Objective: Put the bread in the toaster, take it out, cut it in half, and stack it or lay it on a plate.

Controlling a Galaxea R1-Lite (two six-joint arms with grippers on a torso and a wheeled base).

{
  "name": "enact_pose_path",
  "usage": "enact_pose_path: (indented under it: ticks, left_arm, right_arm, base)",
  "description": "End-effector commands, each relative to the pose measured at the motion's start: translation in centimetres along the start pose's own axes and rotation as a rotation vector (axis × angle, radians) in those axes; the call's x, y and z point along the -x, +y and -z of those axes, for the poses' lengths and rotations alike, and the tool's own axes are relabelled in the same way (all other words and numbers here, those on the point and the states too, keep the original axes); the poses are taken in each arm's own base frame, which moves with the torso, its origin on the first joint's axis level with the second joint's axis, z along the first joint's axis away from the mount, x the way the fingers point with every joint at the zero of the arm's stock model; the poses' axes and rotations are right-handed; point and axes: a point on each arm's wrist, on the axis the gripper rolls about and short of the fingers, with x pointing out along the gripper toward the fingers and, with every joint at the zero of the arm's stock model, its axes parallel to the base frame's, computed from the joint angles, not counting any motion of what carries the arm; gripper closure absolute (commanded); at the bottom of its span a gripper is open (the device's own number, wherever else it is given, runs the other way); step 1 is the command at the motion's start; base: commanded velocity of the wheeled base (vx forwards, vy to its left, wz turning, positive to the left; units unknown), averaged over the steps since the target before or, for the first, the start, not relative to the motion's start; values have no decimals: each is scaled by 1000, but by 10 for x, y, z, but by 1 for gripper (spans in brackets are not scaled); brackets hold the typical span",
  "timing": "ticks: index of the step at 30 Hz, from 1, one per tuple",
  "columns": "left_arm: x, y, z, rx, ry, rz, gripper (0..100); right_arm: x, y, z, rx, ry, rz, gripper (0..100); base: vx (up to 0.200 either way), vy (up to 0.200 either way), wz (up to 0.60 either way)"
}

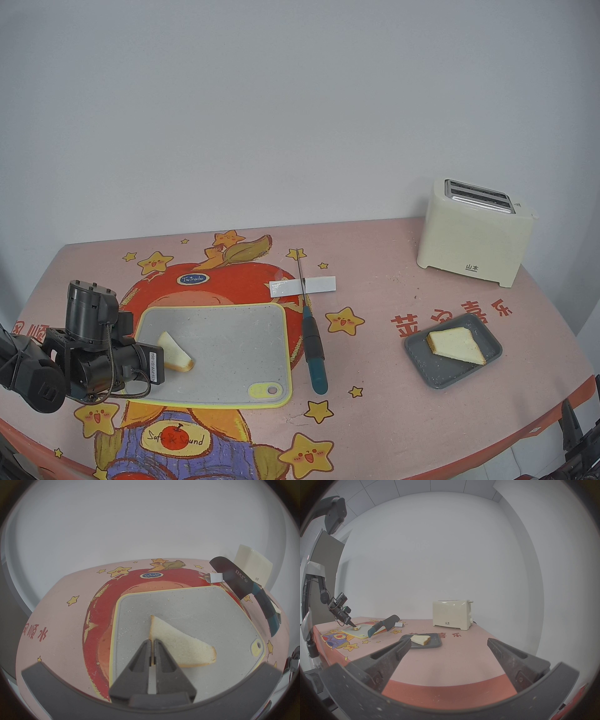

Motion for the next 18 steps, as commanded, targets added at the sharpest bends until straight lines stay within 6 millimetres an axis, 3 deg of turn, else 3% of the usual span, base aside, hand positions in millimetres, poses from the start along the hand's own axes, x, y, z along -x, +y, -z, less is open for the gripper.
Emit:
enact_pose_path:
  ticks: [1,4,12,14,18]
  left_arm:
    - [2,0,-2,4,-13,1,100]
    - [5,-1,-6,6,-36,7,100]
    - [56,4,-33,36,-266,44,100]
    - [84,7,-46,55,-392,62,100]
    - [95,8,-50,63,-436,70,100]
  right_arm:
    - [0,0,5,0,1,-1,0]
    - [0,0,5,0,1,-1,0]
    - [0,0,5,0,1,-1,0]
    - [0,0,5,0,1,-1,0]
    - [0,0,5,0,1,-1,0]
  base:
    - [0,0,0]
    - [0,0,0]
    - [0,0,0]
    - [0,0,0]
    - [0,0,0]
